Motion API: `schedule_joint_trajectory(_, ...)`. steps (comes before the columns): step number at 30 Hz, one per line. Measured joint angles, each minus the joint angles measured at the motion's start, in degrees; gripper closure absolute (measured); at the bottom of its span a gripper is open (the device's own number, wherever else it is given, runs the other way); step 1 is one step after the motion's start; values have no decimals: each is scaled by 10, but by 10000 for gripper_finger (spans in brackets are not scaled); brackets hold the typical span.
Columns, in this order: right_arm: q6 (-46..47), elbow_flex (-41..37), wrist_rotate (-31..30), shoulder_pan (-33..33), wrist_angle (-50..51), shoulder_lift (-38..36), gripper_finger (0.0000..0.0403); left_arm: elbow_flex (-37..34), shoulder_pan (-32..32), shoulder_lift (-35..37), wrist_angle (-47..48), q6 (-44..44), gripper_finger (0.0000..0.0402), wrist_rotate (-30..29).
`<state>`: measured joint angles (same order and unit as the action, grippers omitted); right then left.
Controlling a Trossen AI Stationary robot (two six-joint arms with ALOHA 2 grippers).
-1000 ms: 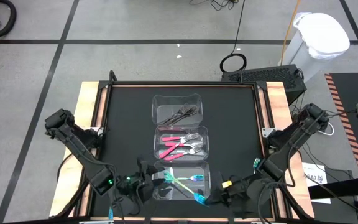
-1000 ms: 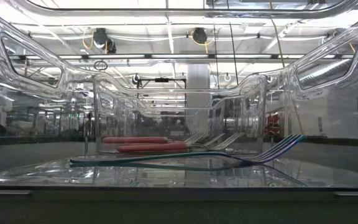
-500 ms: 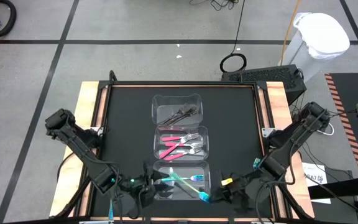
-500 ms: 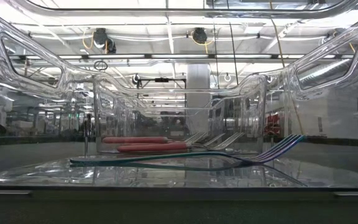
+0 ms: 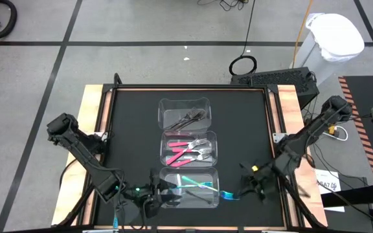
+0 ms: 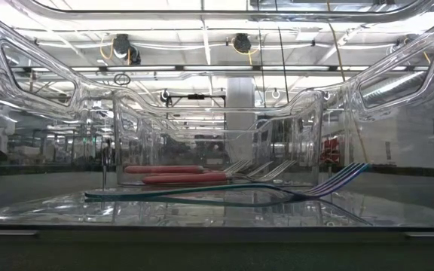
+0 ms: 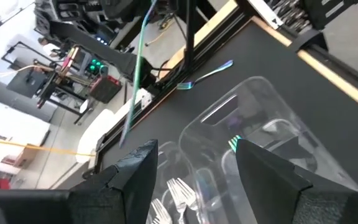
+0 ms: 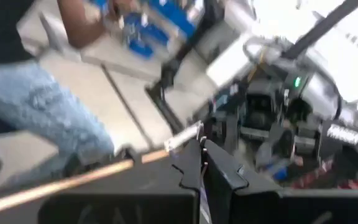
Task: Sort silverware by color (type)
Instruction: Put the top blue fork into the bottom transparent bin
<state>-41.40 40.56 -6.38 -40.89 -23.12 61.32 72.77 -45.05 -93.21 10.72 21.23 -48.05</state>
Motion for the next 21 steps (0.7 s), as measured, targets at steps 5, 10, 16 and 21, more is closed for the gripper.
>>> schedule_joint_trajectory(5, 3, -56, 95, 41, -62, -36, 403, 0, 9, 0, -3, 2, 183, -15)
schedule_joint_trajectory(10, 29, -60, 147, 69, -76, -31, 403, 0, 19, 0, -26, 2, 183, -17)
schedule_joint_trajectory(16, 32, -60, 173, 87, -105, -11, 403, 0, 19, 0, -39, 2, 183, -18)
schedule_joint_trajectory(21, 32, -60, 174, 99, -131, 9, 403, 0, 21, 0, -56, 5, 183, -18)
